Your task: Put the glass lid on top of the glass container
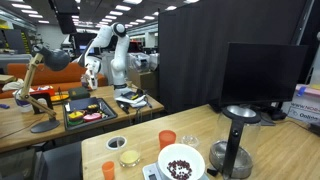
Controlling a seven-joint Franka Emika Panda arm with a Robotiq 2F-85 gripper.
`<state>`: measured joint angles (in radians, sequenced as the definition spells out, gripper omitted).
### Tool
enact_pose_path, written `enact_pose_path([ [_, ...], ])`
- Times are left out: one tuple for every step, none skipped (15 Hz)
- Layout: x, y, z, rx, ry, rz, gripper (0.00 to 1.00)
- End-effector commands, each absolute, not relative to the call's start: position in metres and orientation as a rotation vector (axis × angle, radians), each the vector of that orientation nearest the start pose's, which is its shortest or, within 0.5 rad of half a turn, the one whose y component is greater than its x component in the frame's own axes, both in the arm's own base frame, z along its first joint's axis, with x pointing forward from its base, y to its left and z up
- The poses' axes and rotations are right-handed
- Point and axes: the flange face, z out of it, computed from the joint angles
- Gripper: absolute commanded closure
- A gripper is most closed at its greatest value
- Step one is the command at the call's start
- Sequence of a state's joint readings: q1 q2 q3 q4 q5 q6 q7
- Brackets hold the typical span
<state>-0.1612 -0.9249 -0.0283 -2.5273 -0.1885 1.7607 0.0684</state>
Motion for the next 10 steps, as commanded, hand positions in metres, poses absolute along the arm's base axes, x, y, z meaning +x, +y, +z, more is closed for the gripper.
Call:
enact_pose_path([
  [0.279, -0.072, 0.570, -3.284, 0.375, -0.245, 0.00],
  [0.279, -0.072, 0.570, -3.284, 0.375, -0.245, 0.00],
  [0.279, -0.072, 0.570, -3.284, 0.375, -0.245, 0.00],
  [0.279, -0.072, 0.570, -3.284, 0.375, -0.245, 0.00],
  [0.282, -0.072, 0.571, -3.291, 0.356, -0.258, 0.00],
  [0.286, -0.070, 0.572, -3.298, 0.342, -0.262, 0.00],
  [0.289, -0.067, 0.573, -3.300, 0.322, -0.272, 0.00],
  [0.293, -0.063, 0.573, -3.314, 0.290, -0.291, 0.00],
  [0.297, -0.059, 0.574, -3.322, 0.263, -0.307, 0.00],
  [0.305, -0.050, 0.574, -3.338, 0.221, -0.332, 0.00],
])
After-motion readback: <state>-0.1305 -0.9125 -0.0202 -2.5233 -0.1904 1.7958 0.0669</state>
